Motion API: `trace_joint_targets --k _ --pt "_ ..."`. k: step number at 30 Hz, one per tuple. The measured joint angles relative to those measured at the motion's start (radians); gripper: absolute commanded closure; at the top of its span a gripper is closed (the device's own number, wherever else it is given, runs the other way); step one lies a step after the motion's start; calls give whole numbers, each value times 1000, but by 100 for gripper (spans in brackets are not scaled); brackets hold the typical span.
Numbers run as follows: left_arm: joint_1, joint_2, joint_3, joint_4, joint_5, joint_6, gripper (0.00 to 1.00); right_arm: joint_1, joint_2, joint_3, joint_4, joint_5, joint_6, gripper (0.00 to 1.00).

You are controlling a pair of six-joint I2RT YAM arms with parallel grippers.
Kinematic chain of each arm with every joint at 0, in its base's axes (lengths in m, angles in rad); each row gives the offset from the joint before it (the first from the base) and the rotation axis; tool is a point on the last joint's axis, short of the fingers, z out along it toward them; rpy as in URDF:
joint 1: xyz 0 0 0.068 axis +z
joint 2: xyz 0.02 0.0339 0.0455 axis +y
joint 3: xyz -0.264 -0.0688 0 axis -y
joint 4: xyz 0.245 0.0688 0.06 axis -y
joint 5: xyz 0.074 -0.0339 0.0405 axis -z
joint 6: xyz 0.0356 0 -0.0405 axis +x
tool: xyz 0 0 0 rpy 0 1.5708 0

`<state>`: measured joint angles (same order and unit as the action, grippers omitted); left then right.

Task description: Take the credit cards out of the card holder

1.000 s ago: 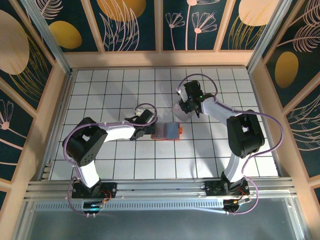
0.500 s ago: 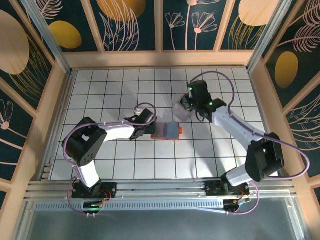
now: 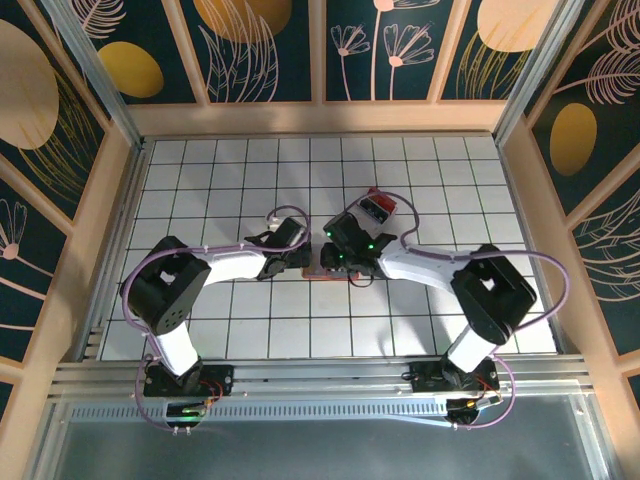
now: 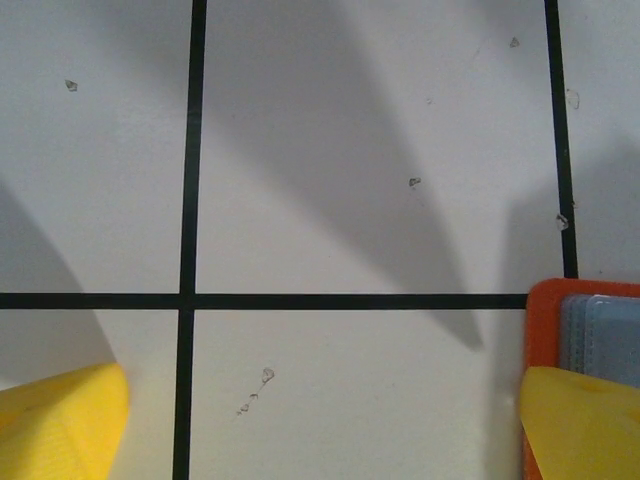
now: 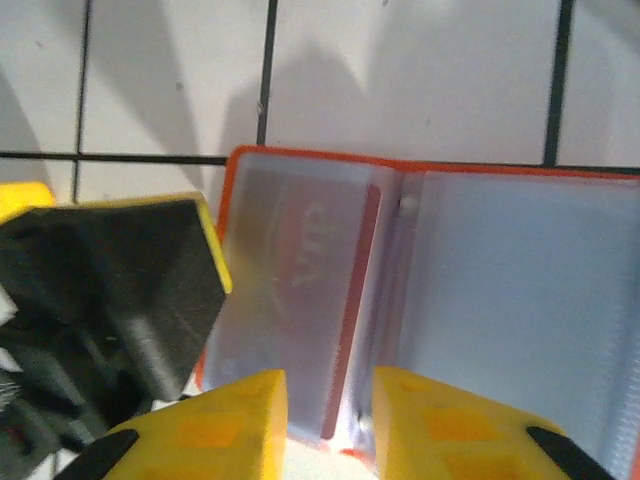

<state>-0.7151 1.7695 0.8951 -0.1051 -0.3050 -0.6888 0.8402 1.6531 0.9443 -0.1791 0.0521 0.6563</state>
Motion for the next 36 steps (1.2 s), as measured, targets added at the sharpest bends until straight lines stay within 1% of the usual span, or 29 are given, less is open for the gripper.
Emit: trace_joint_targets --k 4,8,13,17,24,32,36 --pt "4 -9 -12 18 8 -14 1 30 64 21 -4 35 24 57" --pt "16 -23 -32 47 22 -39 1 68 84 33 -3 90 33 51" --pt "58 -69 -82 104 84 -85 1 115 96 53 -13 170 31 45" --pt "95 -116 -124 113 130 -119 1 146 123 94 -33 228 24 39" --pt "113 -129 -134 114 149 -144 1 161 168 136 -64 287 5 35" --pt "113 -129 -136 121 151 -155 1 163 216 149 -64 287 -19 33" --pt "114 -129 -136 121 152 -155 1 164 221 154 -64 287 -27 35"
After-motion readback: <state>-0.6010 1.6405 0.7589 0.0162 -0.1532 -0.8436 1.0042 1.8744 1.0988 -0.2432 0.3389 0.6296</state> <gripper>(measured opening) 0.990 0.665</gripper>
